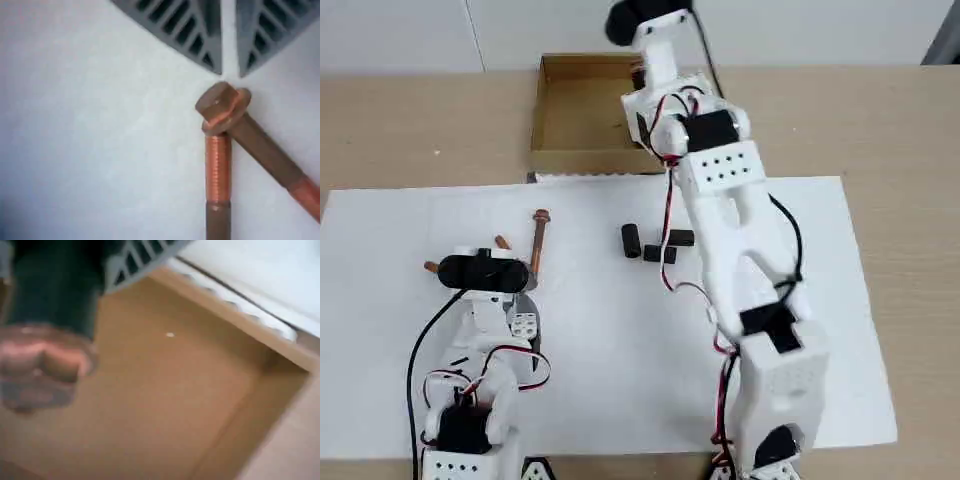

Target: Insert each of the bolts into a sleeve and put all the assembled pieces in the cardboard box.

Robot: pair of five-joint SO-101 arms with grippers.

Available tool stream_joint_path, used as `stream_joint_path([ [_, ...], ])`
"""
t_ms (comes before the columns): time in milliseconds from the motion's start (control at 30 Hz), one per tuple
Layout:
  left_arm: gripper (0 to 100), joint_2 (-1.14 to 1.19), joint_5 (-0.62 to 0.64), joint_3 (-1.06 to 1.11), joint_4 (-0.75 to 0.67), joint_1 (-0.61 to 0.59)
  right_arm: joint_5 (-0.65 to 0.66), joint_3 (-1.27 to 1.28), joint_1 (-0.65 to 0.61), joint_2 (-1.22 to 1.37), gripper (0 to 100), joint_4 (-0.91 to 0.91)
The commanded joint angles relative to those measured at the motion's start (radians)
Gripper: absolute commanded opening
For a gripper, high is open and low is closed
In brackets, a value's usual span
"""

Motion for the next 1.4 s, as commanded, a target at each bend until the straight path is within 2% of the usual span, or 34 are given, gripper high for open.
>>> stream_joint_path([
  [0,1,-0.008,-0.003,-0.005,-0.032,-0.005,0.112,-0.137,0.007,0.079,0.4,-0.073],
  [133,1,-0.008,-0.002,-0.005,-0.032,-0.005,0.245,-0.195,0.005,0.194,0.4,-0.142],
  [267,1,-0.008,-0.002,-0.005,-0.032,-0.005,0.310,-0.258,0.005,0.300,0.8,-0.228],
  [400,1,-0.008,-0.003,-0.005,-0.032,-0.005,0.344,-0.327,0.004,0.387,1.7,-0.248],
  [567,1,-0.008,-0.003,-0.005,-0.032,-0.002,0.354,-0.377,0.004,0.455,14.4,-0.243],
  [933,1,-0.008,-0.003,-0.005,-0.032,-0.002,0.353,-0.393,0.002,0.476,10.1,-0.239],
  [1067,1,-0.008,-0.003,-0.005,-0.032,-0.002,0.351,-0.407,0.002,0.472,10.1,-0.160],
  [1367,1,-0.008,-0.003,-0.005,-0.032,-0.002,0.295,-0.709,0.002,0.475,10.1,0.202],
])
